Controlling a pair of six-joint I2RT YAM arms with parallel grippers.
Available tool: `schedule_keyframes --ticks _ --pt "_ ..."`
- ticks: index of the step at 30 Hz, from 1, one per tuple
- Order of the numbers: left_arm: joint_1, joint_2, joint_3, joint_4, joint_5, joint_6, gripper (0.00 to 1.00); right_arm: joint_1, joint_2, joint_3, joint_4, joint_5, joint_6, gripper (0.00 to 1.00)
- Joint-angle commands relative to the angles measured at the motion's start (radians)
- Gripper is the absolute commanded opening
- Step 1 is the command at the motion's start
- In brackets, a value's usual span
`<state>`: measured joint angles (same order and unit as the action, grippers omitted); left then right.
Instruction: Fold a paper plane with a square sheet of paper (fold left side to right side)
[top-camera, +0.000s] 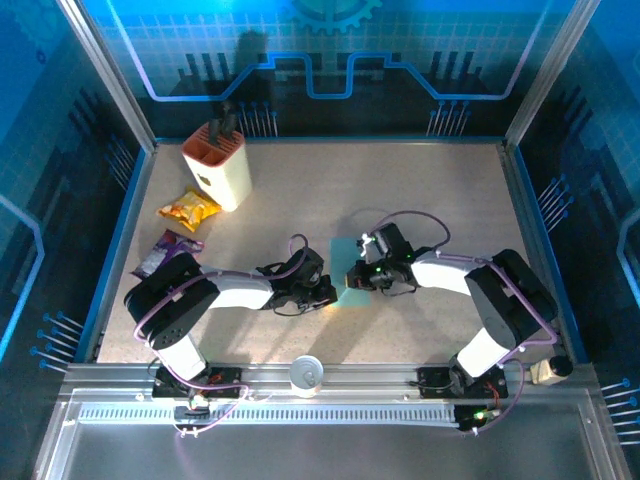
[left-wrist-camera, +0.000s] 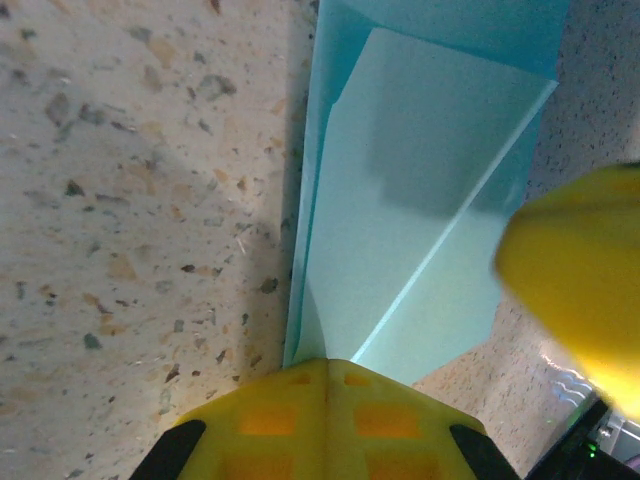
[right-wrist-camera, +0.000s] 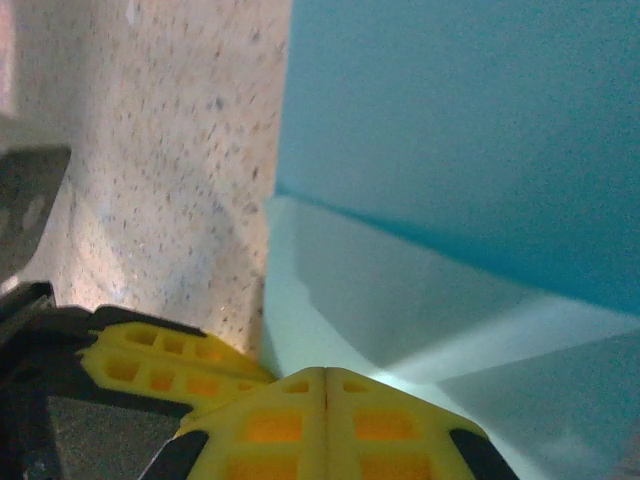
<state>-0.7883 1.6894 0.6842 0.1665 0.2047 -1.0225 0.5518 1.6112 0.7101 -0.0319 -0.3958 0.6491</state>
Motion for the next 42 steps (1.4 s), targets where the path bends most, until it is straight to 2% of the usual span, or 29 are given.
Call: schedule_keyframes --ticks 1,14,42 --pt "-0.009 0.05 -0.063 -0.222 -0.055 -0.003 0.0 0.027 0.036 -0.015 0.084 0.026 0.06 0.0" --pt "-0.008 0.056 -0.052 -0.285 -0.086 0.001 0.0 0.028 0.108 0.001 0.063 0.071 0.009 0.0" --pt "-0.009 0.076 -0.03 -0.337 -0.109 0.023 0.0 -0.161 0.124 0.005 0.118 0.031 -0.044 0.0"
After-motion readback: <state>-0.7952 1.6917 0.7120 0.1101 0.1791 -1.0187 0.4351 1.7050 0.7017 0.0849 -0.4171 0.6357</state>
